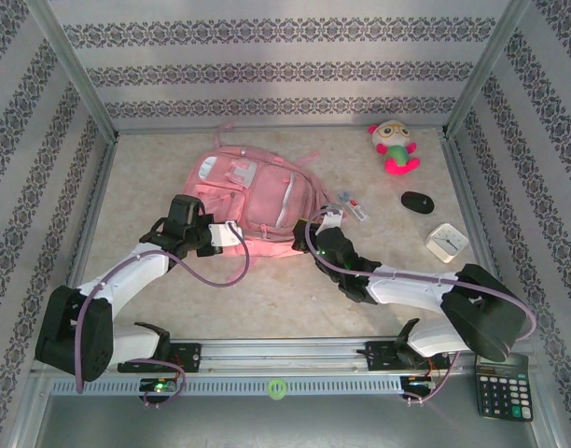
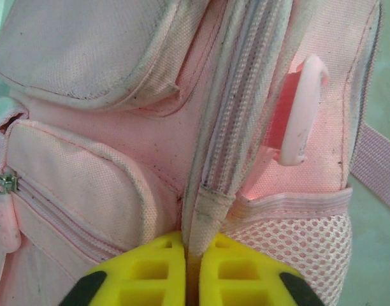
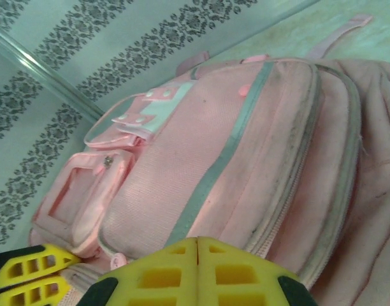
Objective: Pack the student bag
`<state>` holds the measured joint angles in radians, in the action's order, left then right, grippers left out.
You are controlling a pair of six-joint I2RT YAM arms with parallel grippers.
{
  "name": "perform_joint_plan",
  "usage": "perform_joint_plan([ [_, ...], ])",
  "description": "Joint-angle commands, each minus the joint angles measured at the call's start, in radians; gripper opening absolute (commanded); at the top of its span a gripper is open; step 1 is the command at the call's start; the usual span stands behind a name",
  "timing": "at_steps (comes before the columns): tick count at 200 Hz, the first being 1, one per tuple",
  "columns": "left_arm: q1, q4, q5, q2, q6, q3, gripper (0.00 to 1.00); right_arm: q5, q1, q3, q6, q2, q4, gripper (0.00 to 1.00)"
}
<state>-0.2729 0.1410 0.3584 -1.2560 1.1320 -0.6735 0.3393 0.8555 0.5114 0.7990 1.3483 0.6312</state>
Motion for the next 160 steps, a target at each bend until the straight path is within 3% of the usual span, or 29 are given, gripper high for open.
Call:
perform_joint_plan([
  [1, 0.018, 0.054, 0.019, 0.035, -0.049, -0.017, 0.18, -0.155, -0.032, -0.003, -0.026, -0.01, 0.027, 0.01],
  [24, 0.017, 0.054, 0.116, 0.063, -0.117, -0.015, 0.39, -0.384, -0.065, 0.069, 0.012, 0.004, -0.077, 0.26],
  [46, 0.015, 0.024, 0.167, 0.086, -0.195, -0.003, 0.47, -0.398, -0.049, 0.242, 0.0, 0.025, -0.405, 0.41],
  [79, 0.015, 0.01, 0.114, 0.071, -0.194, 0.027, 0.51, -0.162, 0.04, 0.473, -0.061, 0.094, -0.806, 0.43],
  [118, 0.017, -0.061, 0.079, 0.087, -0.22, 0.058, 0.52, -0.145, 0.056, 0.669, -0.053, 0.256, -1.016, 0.43],
  [160, 0.016, -0.066, 0.072, 0.091, -0.237, 0.063, 0.52, -0.141, 0.086, 0.788, -0.074, 0.385, -1.084, 0.43],
])
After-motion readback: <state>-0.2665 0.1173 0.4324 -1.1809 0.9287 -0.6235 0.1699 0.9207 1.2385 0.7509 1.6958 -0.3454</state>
